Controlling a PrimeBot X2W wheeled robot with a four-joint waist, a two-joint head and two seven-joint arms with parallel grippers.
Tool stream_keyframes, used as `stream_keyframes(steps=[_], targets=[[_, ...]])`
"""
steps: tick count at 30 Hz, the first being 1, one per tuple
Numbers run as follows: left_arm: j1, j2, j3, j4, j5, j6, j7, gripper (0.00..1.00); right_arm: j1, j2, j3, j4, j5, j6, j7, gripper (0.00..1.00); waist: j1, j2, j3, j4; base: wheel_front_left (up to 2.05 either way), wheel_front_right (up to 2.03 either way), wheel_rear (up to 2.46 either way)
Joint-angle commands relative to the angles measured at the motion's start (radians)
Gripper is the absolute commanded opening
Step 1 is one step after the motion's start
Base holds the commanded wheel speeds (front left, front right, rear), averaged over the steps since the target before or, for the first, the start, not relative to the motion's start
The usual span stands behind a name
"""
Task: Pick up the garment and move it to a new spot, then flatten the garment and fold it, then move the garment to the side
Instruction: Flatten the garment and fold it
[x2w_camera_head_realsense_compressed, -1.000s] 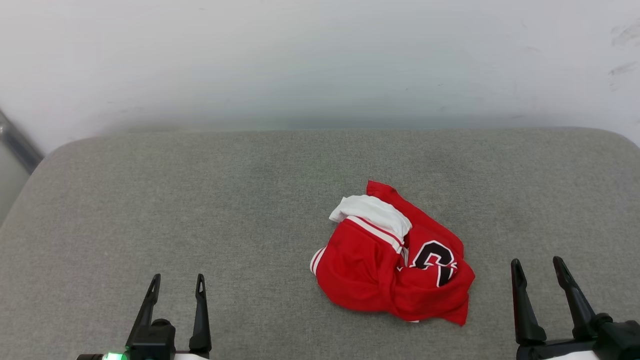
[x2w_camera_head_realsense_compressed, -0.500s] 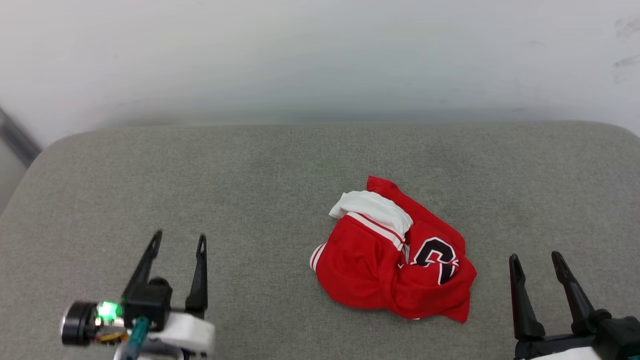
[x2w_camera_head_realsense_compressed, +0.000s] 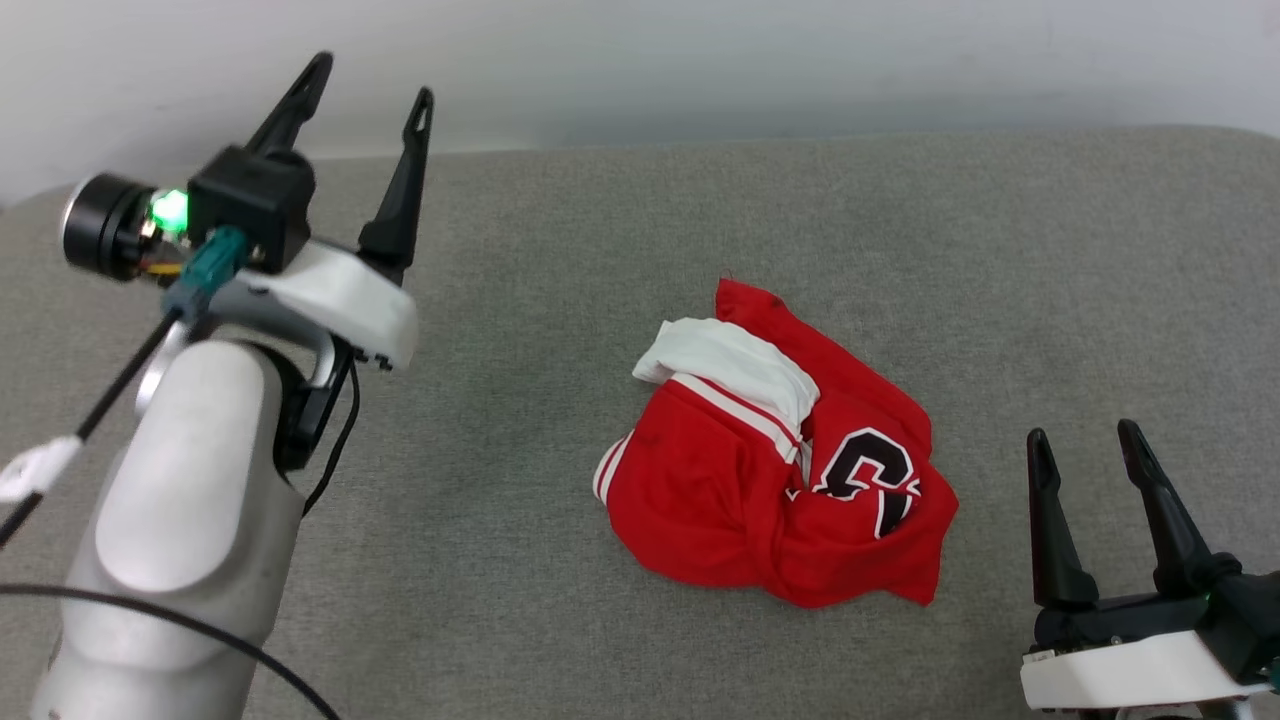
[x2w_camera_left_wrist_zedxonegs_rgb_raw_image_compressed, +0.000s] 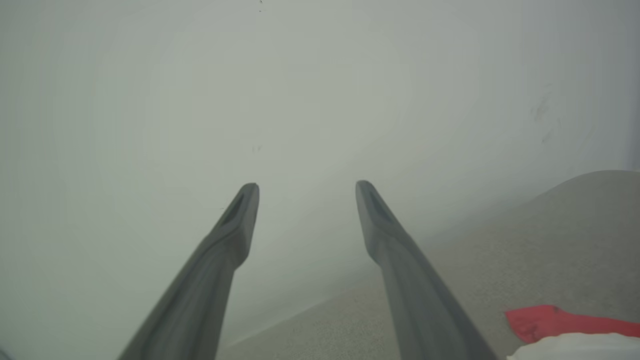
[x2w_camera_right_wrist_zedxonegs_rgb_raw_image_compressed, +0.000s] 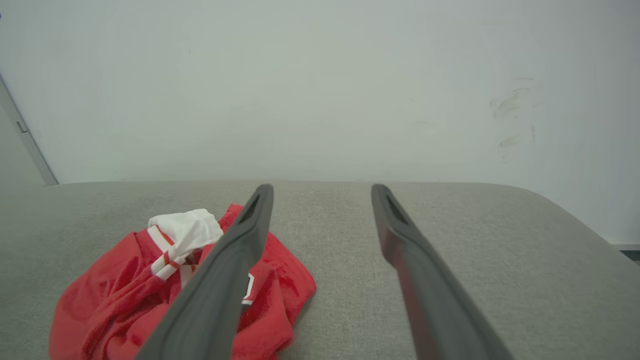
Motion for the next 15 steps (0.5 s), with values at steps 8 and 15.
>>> stream_keyframes(steps=[8, 15], targets=[[-0.279, 0.086, -0.334, 0.058, -0.240, -0.018, 0.357, 1.00, -0.059, 0.003, 0.005, -0.018, -0.007, -0.001, -0.002, 1.00, -0.0001, 0.0000, 0.110, -0.061, 0.00, 0.00, 0.00], [-0.482, 0.182, -0.703, 0.026, -0.532, -0.019, 0.687, 1.00, -0.104, 0.002, 0.012, -0.032, -0.012, -0.001, -0.002, 1.00, -0.0001, 0.0000, 0.188, -0.100, 0.00, 0.00, 0.00]])
